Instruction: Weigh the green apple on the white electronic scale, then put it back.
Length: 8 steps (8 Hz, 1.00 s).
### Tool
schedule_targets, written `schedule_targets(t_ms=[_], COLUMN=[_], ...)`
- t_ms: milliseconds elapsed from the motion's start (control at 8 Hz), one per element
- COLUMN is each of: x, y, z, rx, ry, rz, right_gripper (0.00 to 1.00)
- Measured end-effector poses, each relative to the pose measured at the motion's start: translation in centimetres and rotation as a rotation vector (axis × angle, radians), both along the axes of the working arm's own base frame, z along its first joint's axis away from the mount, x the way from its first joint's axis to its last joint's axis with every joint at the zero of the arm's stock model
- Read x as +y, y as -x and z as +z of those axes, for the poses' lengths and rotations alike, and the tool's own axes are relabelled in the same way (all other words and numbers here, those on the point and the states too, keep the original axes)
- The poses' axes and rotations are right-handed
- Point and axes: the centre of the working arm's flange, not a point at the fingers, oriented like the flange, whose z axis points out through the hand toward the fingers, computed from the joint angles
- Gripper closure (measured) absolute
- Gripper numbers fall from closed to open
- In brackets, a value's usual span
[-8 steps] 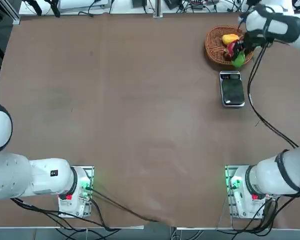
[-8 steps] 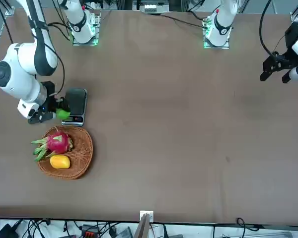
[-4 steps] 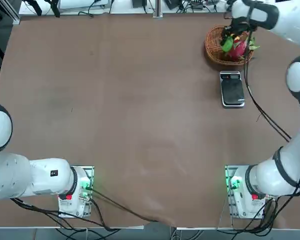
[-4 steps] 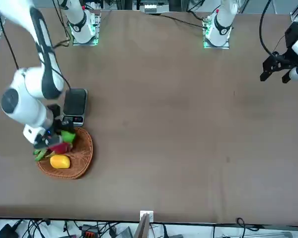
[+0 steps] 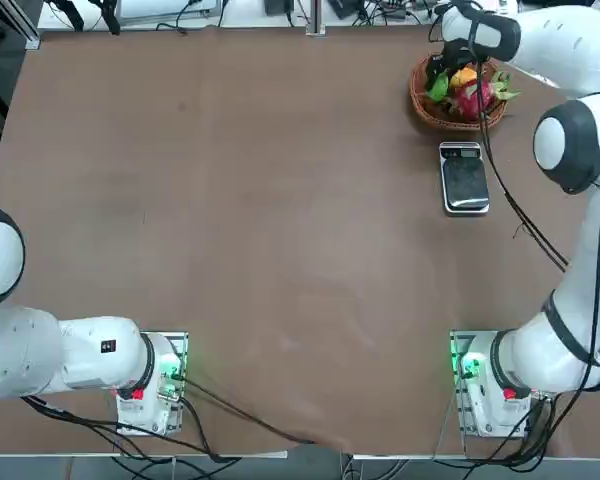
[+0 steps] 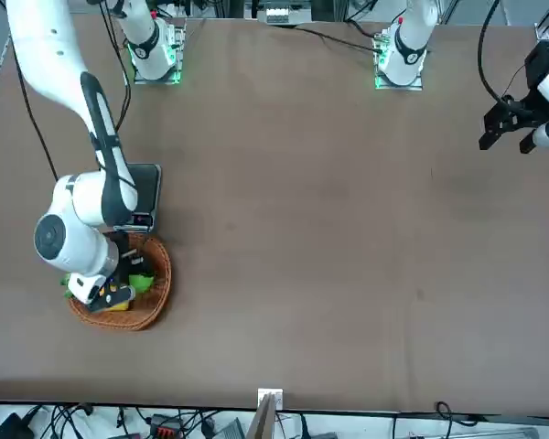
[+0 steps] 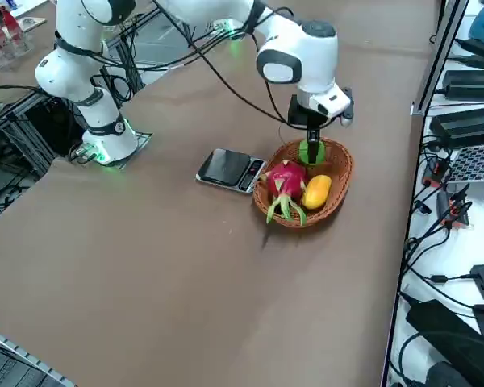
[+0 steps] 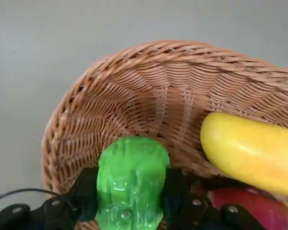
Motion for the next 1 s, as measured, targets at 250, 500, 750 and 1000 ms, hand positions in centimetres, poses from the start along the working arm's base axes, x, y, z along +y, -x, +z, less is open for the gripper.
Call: schedule_targets(t_ms=[250,500,750,1000], x=[0.0,0.0,-0.1,-0.1], y=[-0.1,-0.2,-0.3,-0.6], z=[-1.2,-2.1,-2.9,-2.3], rx=[0.01,0.0,-0.005,-0.024], ry=[0.002,0.002,0.003,0.001], rz=[0.0,-0.002,-0.003,-0.004], right_gripper=[0.33,0.33,0.3,0.01])
